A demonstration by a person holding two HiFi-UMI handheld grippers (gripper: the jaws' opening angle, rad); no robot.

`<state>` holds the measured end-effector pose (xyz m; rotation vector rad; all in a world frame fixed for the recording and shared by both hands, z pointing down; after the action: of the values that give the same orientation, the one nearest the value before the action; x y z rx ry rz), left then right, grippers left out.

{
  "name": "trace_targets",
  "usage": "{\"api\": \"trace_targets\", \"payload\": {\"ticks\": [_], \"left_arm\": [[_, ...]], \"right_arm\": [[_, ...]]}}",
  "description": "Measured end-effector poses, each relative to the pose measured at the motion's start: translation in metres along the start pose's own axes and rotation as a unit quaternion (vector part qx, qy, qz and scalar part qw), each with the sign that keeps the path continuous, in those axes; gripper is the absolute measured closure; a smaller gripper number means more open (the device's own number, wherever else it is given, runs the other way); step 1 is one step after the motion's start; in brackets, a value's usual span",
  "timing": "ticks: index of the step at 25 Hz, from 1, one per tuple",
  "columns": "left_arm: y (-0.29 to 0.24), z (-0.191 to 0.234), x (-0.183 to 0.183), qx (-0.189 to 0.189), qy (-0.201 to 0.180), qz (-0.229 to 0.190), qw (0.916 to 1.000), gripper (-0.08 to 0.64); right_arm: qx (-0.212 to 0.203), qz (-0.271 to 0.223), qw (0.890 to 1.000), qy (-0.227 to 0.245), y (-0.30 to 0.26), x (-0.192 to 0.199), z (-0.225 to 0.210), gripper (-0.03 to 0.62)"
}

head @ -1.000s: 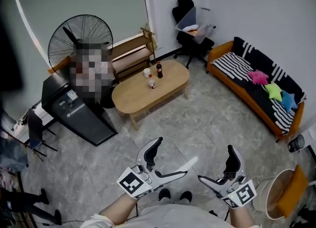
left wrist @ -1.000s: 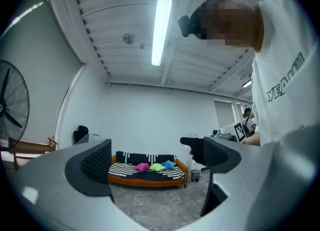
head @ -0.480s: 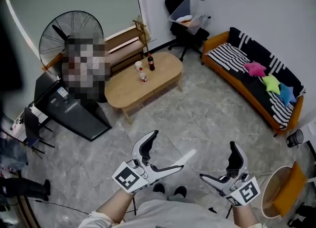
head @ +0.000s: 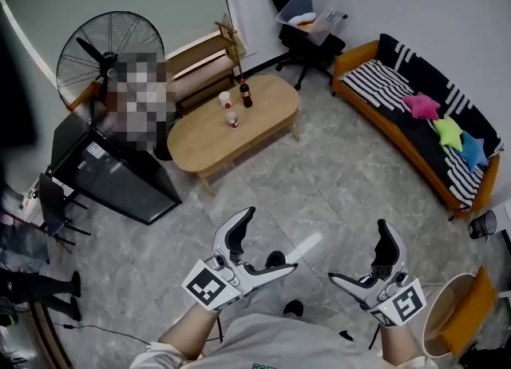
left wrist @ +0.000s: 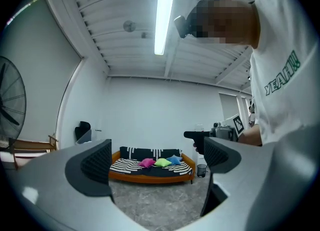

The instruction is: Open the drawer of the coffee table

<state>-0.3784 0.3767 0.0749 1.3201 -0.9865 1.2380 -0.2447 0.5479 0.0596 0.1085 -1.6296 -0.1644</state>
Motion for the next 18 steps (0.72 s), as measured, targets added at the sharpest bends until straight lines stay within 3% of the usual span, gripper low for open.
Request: {"api": "trace_targets", "payload": {"ticks": [11, 18], "left_arm": [[-0.058, 0.138, 0.011, 0.026, 0.01, 0.004, 0.9996, 0.008], [-0.092, 0.182, 0.017, 0.045, 0.022, 0.015, 0.9987, 0.008]], "right_arm": [[0.016, 0.015, 1.0, 0.02, -0.124, 0.008, -0.068, 0.003], [0.03, 0.026, 0.999, 0.017, -0.165, 0.016, -0.103, 0.003]]}}
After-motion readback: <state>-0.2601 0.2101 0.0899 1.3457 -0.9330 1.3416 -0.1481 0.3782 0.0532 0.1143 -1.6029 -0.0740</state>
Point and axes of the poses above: the fingertips, and each gripper's own axes: y backward along the fingers, z to its left, x out of its underside, the point moved 5 cm from there along y, backward along the fingers, and after that the axes turned 6 degrees about -z, right-handed, at the moved point
